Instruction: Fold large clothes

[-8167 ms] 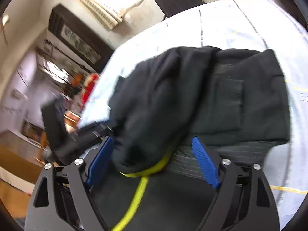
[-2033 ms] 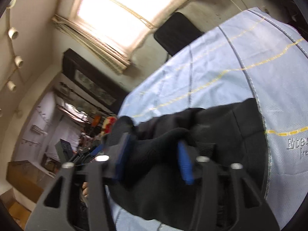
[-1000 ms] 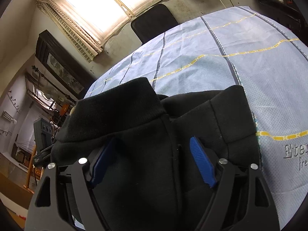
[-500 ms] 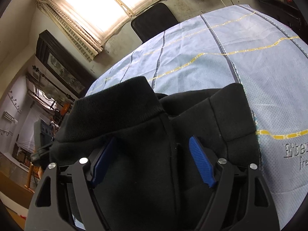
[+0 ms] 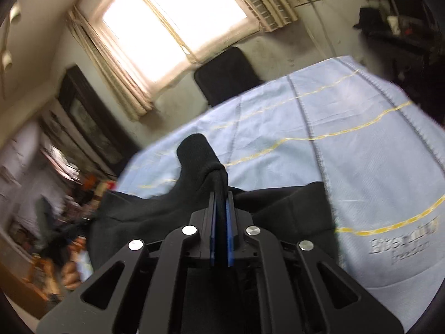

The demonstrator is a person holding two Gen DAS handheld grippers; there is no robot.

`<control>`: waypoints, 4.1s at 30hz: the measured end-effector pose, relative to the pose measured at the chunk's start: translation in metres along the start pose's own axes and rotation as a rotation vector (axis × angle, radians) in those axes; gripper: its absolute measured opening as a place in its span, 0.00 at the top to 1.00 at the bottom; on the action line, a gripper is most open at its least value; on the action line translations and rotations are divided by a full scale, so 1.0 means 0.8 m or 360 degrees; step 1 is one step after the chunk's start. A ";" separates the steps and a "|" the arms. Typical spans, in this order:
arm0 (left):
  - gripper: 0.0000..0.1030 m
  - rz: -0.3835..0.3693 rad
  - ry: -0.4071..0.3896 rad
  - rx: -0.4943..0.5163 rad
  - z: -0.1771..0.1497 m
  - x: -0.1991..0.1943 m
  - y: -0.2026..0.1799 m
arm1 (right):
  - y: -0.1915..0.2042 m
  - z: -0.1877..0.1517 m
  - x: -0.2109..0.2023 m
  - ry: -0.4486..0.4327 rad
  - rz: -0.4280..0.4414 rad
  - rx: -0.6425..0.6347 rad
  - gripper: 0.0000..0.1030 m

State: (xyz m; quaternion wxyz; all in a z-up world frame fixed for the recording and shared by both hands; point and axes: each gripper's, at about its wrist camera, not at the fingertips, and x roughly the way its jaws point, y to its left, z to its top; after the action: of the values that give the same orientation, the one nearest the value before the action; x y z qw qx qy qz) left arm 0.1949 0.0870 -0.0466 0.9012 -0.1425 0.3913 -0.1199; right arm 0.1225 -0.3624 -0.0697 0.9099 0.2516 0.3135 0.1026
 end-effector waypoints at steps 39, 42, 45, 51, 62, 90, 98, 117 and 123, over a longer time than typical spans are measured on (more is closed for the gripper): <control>0.71 0.0015 0.0123 0.0487 -0.078 0.033 -0.143 | 0.125 -0.055 0.090 0.0399 -0.0100 -0.0408 0.76; 0.63 -0.0045 0.0057 0.0574 -0.086 -0.009 -0.155 | 0.142 -0.050 0.047 0.0332 -0.0029 -0.0459 0.73; 0.59 -0.0048 0.0059 0.0675 -0.108 -0.028 -0.166 | 0.162 -0.067 0.010 0.0316 0.0009 -0.0541 0.67; 0.58 0.0082 0.0084 0.0762 -0.149 0.001 -0.162 | 0.161 -0.122 0.013 0.0453 -0.0090 -0.0629 0.63; 0.58 0.0094 0.0072 0.0707 -0.143 0.006 -0.158 | 0.127 -0.119 0.026 0.0513 0.0072 -0.0436 0.63; 0.54 0.0180 0.0008 0.0682 -0.132 0.027 -0.160 | -0.009 -0.106 -0.132 0.0325 0.0073 0.0341 0.46; 0.53 0.0179 0.0006 0.0685 -0.132 0.028 -0.161 | -0.038 -0.110 -0.091 0.0347 -0.0035 0.0564 0.45; 0.52 0.0175 0.0004 0.0684 -0.133 0.027 -0.162 | -0.055 -0.092 -0.049 0.0153 -0.0070 0.0802 0.34; 0.52 0.0175 0.0003 0.0686 -0.134 0.027 -0.162 | -0.039 -0.110 -0.058 0.0241 -0.0025 0.0772 0.32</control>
State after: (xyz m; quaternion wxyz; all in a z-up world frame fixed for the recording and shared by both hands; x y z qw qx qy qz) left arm 0.1167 -0.0580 -0.0855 0.9156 0.0750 0.3647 -0.1515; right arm 0.0323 -0.3701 -0.1218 0.7976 0.4517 0.3981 0.0358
